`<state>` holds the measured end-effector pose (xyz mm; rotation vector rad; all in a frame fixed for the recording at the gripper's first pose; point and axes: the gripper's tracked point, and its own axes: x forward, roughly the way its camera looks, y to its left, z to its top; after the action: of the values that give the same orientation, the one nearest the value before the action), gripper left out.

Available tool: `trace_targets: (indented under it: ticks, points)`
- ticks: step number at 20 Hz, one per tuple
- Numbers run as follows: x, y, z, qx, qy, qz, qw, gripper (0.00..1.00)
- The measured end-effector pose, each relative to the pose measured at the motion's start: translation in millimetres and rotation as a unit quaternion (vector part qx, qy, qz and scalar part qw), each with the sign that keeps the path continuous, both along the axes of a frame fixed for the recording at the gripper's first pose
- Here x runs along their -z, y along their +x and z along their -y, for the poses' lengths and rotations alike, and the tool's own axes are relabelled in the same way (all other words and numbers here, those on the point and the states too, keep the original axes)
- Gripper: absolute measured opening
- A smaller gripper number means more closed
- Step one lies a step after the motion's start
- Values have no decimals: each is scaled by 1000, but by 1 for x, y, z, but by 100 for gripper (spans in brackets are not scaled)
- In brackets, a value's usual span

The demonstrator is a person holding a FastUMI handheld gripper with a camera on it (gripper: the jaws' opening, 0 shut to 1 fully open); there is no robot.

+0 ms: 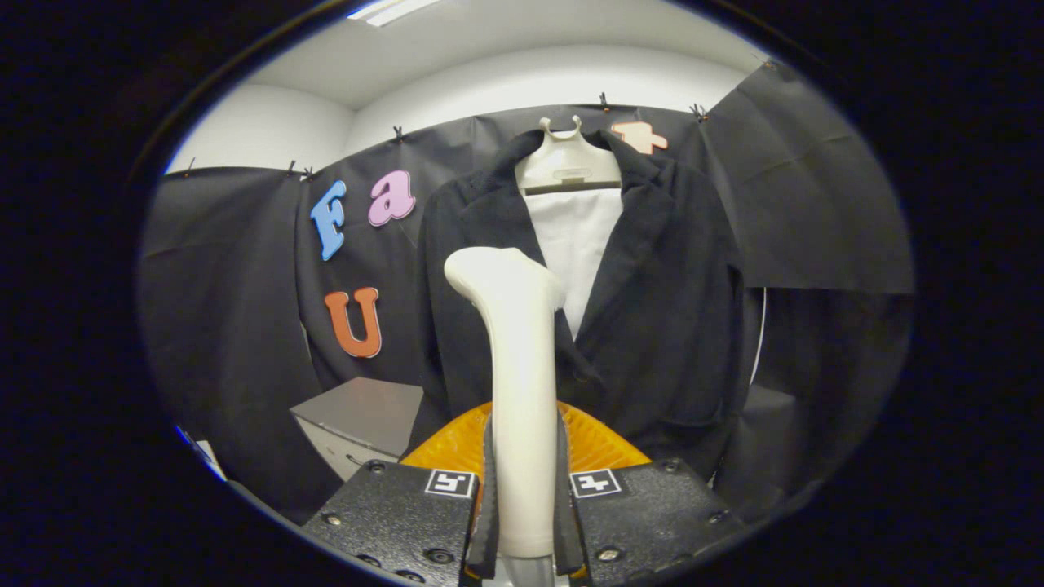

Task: Iron the clothes twice with a garment steamer, once on the left side and once on the right side.

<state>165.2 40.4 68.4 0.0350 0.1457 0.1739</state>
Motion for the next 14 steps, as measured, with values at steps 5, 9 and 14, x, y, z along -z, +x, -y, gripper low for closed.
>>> trace_targets:
  ticks: [5, 9, 14]
  points:
    - [45, -12, 5, -2, -11, -29, 1000, 29]
    - [88, -19, 10, 0, -13, -62, 998, 29]
    - [131, -26, 17, 8, -19, -88, 996, 29]
